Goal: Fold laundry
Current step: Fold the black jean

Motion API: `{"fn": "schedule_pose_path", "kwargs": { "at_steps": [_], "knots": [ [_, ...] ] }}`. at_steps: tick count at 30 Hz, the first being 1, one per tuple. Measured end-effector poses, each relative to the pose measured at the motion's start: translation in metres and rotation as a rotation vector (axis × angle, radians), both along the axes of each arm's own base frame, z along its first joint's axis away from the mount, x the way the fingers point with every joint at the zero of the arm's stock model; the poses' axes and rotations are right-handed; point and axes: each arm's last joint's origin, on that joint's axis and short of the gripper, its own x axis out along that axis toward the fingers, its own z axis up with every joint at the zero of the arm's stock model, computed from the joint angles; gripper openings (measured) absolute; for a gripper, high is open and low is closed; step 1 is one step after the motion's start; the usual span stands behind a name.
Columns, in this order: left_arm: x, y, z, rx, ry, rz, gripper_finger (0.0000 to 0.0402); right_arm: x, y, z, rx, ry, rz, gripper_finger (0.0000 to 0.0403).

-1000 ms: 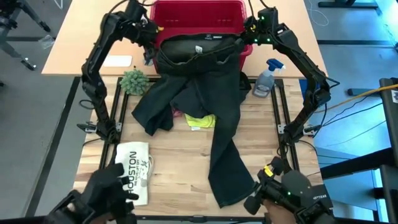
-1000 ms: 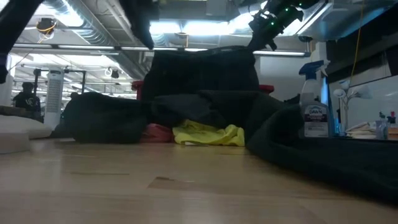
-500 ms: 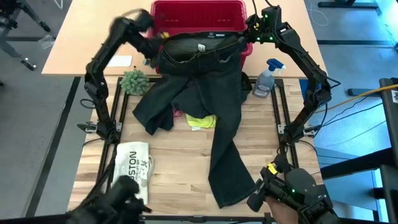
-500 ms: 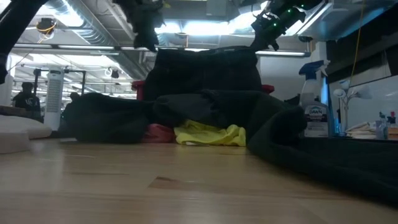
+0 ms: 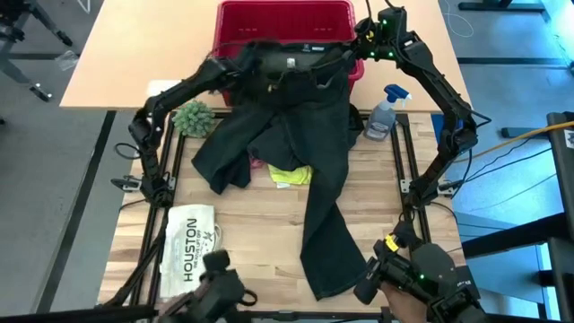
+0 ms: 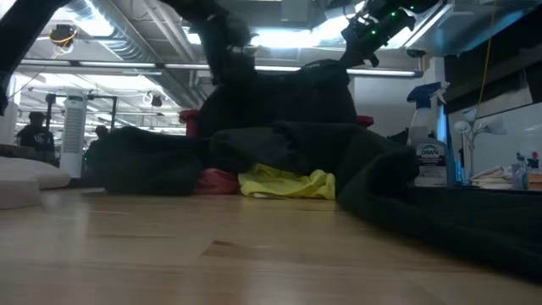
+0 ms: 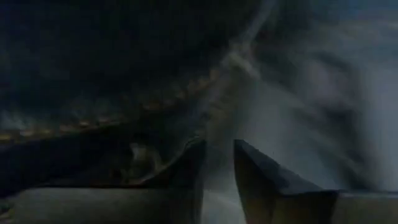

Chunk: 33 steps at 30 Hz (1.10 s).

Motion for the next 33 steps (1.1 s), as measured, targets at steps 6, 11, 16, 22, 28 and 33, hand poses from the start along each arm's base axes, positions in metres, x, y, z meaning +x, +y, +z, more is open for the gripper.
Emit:
{"fn": "schedule_pose_path", "kwargs": {
  "at_steps": [6, 11, 16, 22, 28, 33],
  "knots": [
    [-0.018, 0.009, 0.062, 0.285, -0.269, 0.090, 0.0005, 0.000, 0.000, 0.000, 0.009, -0.010, -0.009, 0.0012],
    [-0.048, 0.040, 0.046, 0.220, -0.240, 0.283, 0.0010, 0.000, 0.000, 0.000, 0.009, -0.010, -0.008, 0.0012],
    [-0.074, 0.047, 0.053, 0.174, -0.281, 0.342, 0.0014, 0.000, 0.000, 0.000, 0.009, -0.010, -0.008, 0.0012],
    [-0.111, 0.053, 0.081, 0.108, -0.544, 0.295, 0.0027, 0.000, 0.000, 0.000, 0.000, -0.002, 0.000, 0.0012],
    [-0.150, 0.090, 0.058, -0.251, -0.817, 0.353, 0.0107, 0.000, 0.000, 0.000, -0.010, 0.000, 0.019, 0.0012],
    [-0.150, 0.112, 0.036, -0.356, -0.871, 0.288, 0.0168, 0.001, 0.000, 0.001, -0.027, 0.002, 0.038, 0.0012]
  ]
}}
